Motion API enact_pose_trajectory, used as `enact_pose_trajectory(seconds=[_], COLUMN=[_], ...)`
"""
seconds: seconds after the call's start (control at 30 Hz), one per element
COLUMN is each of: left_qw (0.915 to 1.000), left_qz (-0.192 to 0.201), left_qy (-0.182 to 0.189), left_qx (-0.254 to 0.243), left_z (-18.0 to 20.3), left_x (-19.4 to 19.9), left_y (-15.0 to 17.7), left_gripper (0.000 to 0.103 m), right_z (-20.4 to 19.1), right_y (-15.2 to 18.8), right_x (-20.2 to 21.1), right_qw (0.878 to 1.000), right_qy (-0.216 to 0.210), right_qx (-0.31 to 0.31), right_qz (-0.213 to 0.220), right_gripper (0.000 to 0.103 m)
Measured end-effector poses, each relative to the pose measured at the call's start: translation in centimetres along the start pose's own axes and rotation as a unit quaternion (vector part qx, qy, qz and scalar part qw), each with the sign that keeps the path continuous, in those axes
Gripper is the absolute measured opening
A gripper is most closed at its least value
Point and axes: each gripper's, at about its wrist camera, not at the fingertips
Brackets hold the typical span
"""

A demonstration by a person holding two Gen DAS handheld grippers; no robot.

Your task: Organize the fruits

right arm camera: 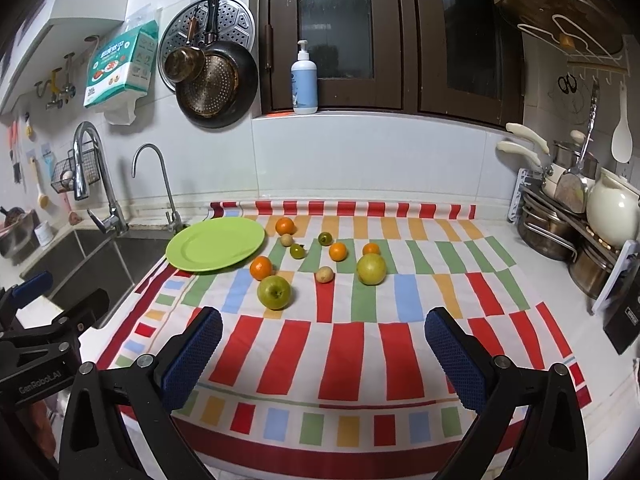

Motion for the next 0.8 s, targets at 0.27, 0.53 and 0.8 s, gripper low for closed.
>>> enact_pose_trajectory(seconds=[0.27, 0.53, 0.8], left_qw=[1.0000, 0.9999, 0.9999], left_qz=[0.003, -0.003, -0.003], left_qy=[0.003, 0.010, 0.013], left_qx=[0.002, 0.008, 0.005], left_z=[-0.05, -0.13, 0.02], left_x=[0.14, 0.07, -0.06], left_y=[0.15, 0.23, 0.22], left_gripper=[0.103, 0.103, 0.103], right_z=[0.05, -0.14, -0.21], right_y=[0.10, 0.13, 0.26], right_x=[0.21, 0.35, 0.36], right_qw=[1.000, 1.000, 1.000], right_qy=[-0.001, -0.003, -0.003], right_qx=[0.001, 0.003, 0.004], right_qz=[0.002, 0.003, 0.002], right_gripper=[0.103, 0.103, 0.103])
Point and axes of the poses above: each gripper's, at about its wrist camera, not at the fingertips, and x roughly against the way its jaws point, z to its right, y to its underside, and after that the axes turned 3 degrees about x, right-handed
